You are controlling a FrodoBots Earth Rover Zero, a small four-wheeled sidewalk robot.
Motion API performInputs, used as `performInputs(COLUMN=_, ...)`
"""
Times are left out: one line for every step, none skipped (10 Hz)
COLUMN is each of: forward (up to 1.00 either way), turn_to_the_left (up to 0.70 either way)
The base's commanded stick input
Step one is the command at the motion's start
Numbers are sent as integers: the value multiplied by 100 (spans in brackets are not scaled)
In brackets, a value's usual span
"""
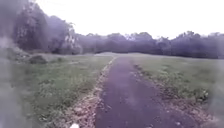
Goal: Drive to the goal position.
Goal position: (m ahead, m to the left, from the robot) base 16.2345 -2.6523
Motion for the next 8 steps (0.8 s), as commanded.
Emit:
performInputs(forward=70, turn_to_the_left=0)
performInputs(forward=70, turn_to_the_left=0)
performInputs(forward=70, turn_to_the_left=0)
performInputs(forward=70, turn_to_the_left=0)
performInputs(forward=70, turn_to_the_left=0)
performInputs(forward=70, turn_to_the_left=0)
performInputs(forward=70, turn_to_the_left=0)
performInputs(forward=70, turn_to_the_left=0)
